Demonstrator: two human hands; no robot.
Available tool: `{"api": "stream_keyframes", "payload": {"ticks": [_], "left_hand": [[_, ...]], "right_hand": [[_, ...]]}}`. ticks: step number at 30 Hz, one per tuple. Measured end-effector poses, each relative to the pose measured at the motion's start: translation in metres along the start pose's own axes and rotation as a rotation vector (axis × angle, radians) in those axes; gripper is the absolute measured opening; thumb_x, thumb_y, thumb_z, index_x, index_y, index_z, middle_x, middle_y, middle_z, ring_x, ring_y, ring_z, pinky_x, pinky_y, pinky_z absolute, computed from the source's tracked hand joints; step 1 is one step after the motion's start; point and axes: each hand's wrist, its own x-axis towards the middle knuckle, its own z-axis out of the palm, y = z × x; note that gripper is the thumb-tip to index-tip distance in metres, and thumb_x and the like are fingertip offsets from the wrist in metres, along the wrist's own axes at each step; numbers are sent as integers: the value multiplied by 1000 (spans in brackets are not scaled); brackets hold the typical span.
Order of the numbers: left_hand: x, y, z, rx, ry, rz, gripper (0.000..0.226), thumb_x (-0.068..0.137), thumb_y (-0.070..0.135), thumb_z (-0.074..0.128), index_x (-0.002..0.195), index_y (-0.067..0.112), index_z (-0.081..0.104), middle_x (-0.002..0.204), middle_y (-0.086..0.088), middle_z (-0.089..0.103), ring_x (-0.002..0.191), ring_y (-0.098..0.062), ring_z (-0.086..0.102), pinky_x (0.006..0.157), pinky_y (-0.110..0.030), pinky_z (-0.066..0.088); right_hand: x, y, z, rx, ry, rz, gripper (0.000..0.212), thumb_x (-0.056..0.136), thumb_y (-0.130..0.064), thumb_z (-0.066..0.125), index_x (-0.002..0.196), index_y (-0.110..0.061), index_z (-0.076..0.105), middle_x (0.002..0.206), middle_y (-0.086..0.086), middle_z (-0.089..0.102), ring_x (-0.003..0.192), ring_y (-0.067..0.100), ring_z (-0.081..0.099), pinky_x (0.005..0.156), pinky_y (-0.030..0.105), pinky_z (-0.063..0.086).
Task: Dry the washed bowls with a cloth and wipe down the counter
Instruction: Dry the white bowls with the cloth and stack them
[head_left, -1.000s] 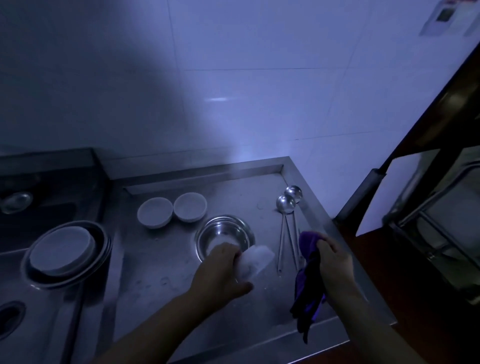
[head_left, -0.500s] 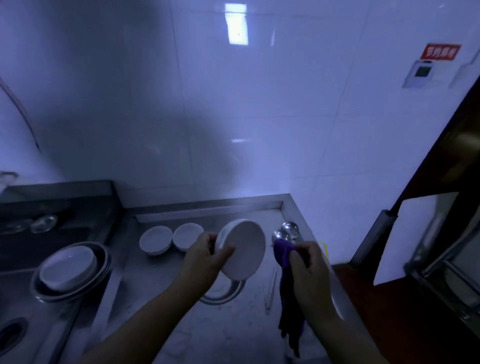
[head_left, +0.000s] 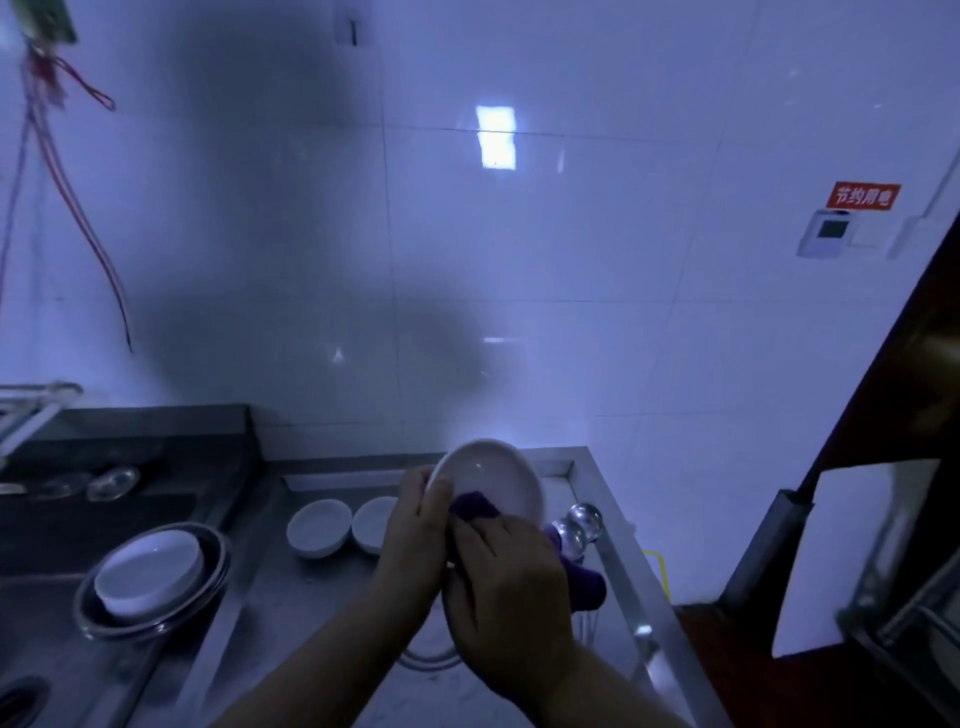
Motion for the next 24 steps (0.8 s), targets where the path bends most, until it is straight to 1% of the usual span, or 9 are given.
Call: {"api": "stream_keyframes", "payload": {"ticks": [4, 8, 11, 14, 16, 18, 20, 22, 24], "left_hand": [[5, 8, -4, 88, -51, 121, 14, 98, 26, 41, 98, 23, 54, 92, -2, 61, 82, -16, 58, 67, -27, 46], [14, 13, -18, 237, -232, 163, 24, 86, 47, 41, 99, 36, 58, 94, 6, 64, 85, -14, 62, 69, -30, 52], [24, 24, -28, 269, -505, 28, 23, 80, 44, 49, 98, 44, 63, 94, 4, 70, 83, -17, 68, 62, -27, 53], [28, 37, -36, 191, -644, -120, 30, 74, 33, 63, 102, 43, 65, 94, -2, 71, 81, -19, 70, 60, -25, 54], [26, 31, -30, 84, -569, -117, 43, 70, 21, 68, 110, 37, 62, 99, -5, 69, 85, -21, 70, 65, -29, 57], [13, 20, -13, 73, -355, -10, 44, 79, 15, 65, 119, 28, 53, 101, -1, 64, 86, -15, 67, 69, -32, 59], [1, 12, 4, 57, -172, 145, 33, 93, 16, 51, 122, 29, 43, 105, 7, 56, 85, -1, 61, 63, -19, 55], [-4, 13, 8, 33, -140, 231, 29, 97, 18, 44, 119, 36, 40, 108, 12, 51, 88, 2, 57, 63, -13, 51], [-2, 19, 2, 93, -175, 275, 30, 96, 19, 45, 114, 42, 43, 109, 13, 52, 91, -2, 56, 65, -16, 50]], "right_hand": [[-1, 7, 5, -24, 54, -104, 28, 87, -25, 57, 112, -14, 64, 95, 3, 70, 81, 15, 62, 76, 28, 50], [1, 54, -11, -150, 4, -464, 21, 89, -29, 63, 100, -13, 70, 95, 4, 72, 83, 17, 64, 84, 30, 51], [9, 82, -26, -195, -15, -709, 13, 91, -24, 64, 94, -14, 71, 94, 3, 71, 84, 18, 63, 91, 28, 47], [10, 88, -28, -238, -13, -758, 8, 90, -19, 65, 94, -14, 70, 91, 2, 69, 81, 18, 61, 86, 28, 48], [9, 80, -24, -259, 44, -645, 11, 89, -21, 65, 96, -14, 71, 89, 2, 70, 79, 17, 59, 78, 29, 47], [11, 66, -16, -222, 126, -478, 15, 92, -25, 61, 101, -15, 70, 90, 3, 71, 79, 16, 63, 73, 32, 51], [11, 49, -8, -145, 179, -349, 19, 94, -29, 58, 108, -17, 63, 93, 2, 73, 83, 15, 67, 75, 33, 55], [7, 40, 0, -86, 215, -307, 23, 94, -32, 57, 112, -18, 58, 97, 1, 73, 87, 13, 67, 80, 29, 54], [6, 47, -2, -62, 197, -378, 25, 93, -32, 61, 112, -17, 61, 98, 1, 73, 88, 12, 67, 80, 29, 54]]}}
